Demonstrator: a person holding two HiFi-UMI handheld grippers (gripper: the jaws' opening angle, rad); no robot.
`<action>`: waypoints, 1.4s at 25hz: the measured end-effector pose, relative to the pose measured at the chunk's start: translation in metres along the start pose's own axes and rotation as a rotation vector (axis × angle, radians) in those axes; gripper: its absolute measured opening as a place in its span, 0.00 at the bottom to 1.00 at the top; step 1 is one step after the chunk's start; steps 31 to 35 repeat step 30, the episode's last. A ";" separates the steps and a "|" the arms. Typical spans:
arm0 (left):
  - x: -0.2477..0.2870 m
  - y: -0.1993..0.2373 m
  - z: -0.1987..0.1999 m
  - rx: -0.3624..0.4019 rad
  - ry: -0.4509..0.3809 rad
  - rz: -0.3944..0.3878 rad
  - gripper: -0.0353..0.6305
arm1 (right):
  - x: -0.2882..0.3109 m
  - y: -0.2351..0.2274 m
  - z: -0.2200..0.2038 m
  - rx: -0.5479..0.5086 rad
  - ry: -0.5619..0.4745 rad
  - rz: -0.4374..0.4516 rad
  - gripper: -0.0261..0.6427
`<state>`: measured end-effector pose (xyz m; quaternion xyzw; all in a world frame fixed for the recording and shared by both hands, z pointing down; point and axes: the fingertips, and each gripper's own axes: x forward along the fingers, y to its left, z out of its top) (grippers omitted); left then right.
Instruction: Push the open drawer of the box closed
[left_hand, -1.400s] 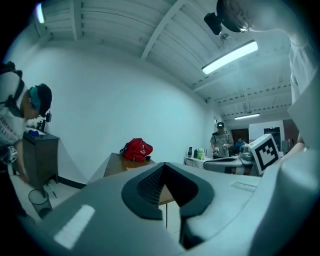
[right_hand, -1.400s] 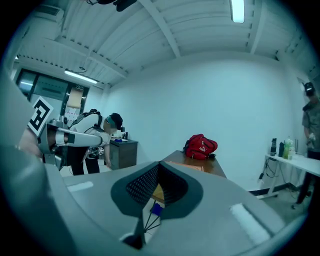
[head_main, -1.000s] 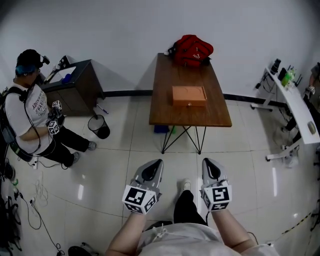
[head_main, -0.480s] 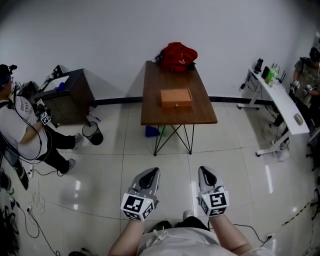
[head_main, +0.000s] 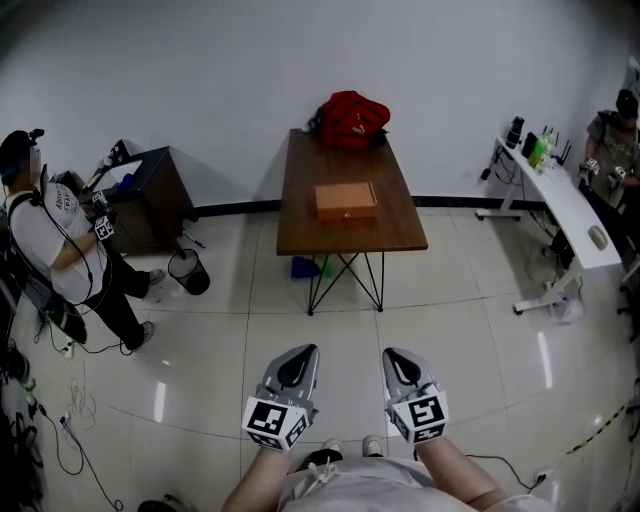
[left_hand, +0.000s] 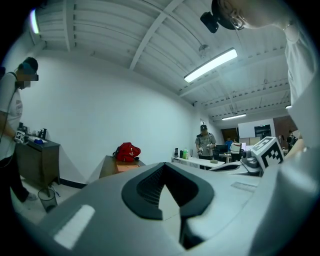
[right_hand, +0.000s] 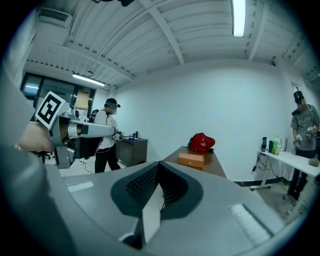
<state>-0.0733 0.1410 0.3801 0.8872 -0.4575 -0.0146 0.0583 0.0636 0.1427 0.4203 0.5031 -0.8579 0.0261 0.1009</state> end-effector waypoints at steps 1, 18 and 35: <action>0.002 -0.004 0.000 -0.001 0.002 0.003 0.06 | -0.001 -0.003 0.000 0.003 -0.002 0.005 0.05; 0.021 -0.021 0.005 0.001 -0.015 0.026 0.06 | -0.005 -0.030 0.015 -0.009 -0.055 0.046 0.05; 0.034 -0.022 0.006 -0.001 -0.017 0.024 0.06 | 0.002 -0.041 0.019 -0.020 -0.066 0.053 0.05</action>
